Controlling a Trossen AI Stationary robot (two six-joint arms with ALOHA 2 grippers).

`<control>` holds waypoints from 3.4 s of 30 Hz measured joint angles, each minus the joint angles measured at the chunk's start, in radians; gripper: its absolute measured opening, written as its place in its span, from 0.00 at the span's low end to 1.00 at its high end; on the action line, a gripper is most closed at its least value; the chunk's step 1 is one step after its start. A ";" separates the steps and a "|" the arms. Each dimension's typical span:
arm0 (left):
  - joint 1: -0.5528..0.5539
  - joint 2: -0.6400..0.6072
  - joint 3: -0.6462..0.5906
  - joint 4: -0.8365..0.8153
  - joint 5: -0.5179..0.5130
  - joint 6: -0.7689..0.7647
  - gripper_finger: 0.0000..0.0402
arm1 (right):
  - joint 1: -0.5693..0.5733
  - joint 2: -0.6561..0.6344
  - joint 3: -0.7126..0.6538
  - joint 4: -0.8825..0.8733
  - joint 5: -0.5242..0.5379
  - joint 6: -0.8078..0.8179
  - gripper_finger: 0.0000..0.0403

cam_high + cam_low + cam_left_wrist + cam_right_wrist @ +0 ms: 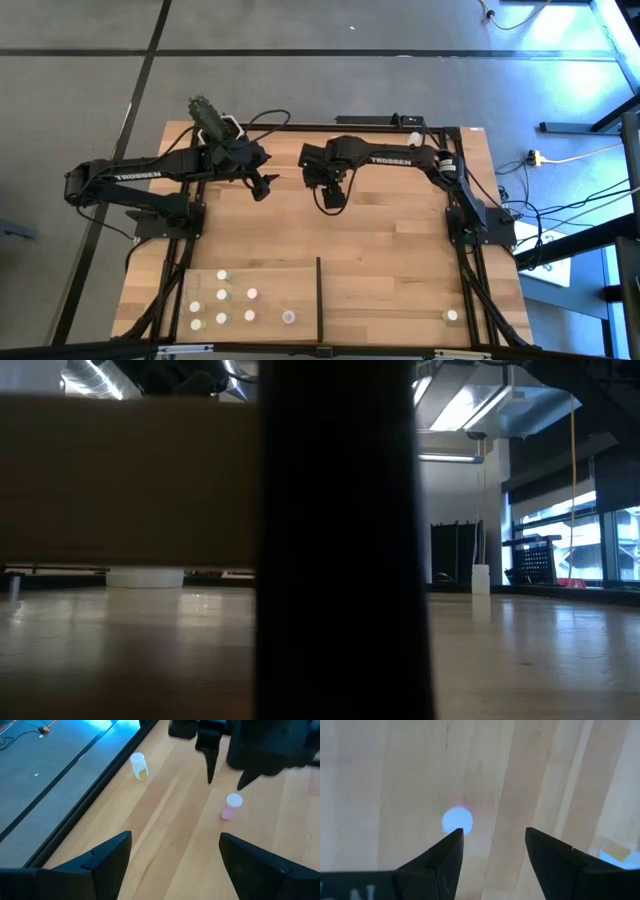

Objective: Pick and place medicine bottles onto shelf by color

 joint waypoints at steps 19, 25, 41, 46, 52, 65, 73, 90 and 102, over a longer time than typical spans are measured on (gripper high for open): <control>0.000 0.000 0.000 0.000 0.004 0.000 0.73 | -0.023 -0.088 0.356 -0.309 -0.006 0.082 0.54; -0.002 0.028 0.000 0.044 0.085 -0.006 0.73 | -0.029 -0.214 0.358 -0.316 -0.005 0.129 0.54; -0.097 0.409 0.000 0.474 0.117 0.074 0.73 | -0.031 -0.409 0.358 -0.315 -0.003 0.121 0.54; -0.129 0.520 0.000 0.587 0.118 0.112 0.73 | -0.031 -0.411 0.358 -0.318 -0.003 0.117 0.54; -0.143 0.612 0.000 0.679 0.135 0.127 0.73 | -0.031 -0.410 0.358 -0.337 -0.003 0.115 0.54; -0.129 0.735 0.000 0.767 0.137 0.132 0.73 | -0.031 -0.410 0.358 -0.351 -0.004 0.116 0.54; -0.124 0.790 0.000 0.815 0.136 0.132 0.73 | -0.031 -0.410 0.358 -0.351 -0.004 0.116 0.54; -0.089 0.792 0.000 0.816 0.122 0.130 0.73 | -0.031 -0.410 0.357 -0.351 -0.004 0.124 0.54; -0.091 0.792 0.000 0.825 0.125 0.124 0.73 | -0.031 -0.410 0.357 -0.350 -0.004 0.124 0.54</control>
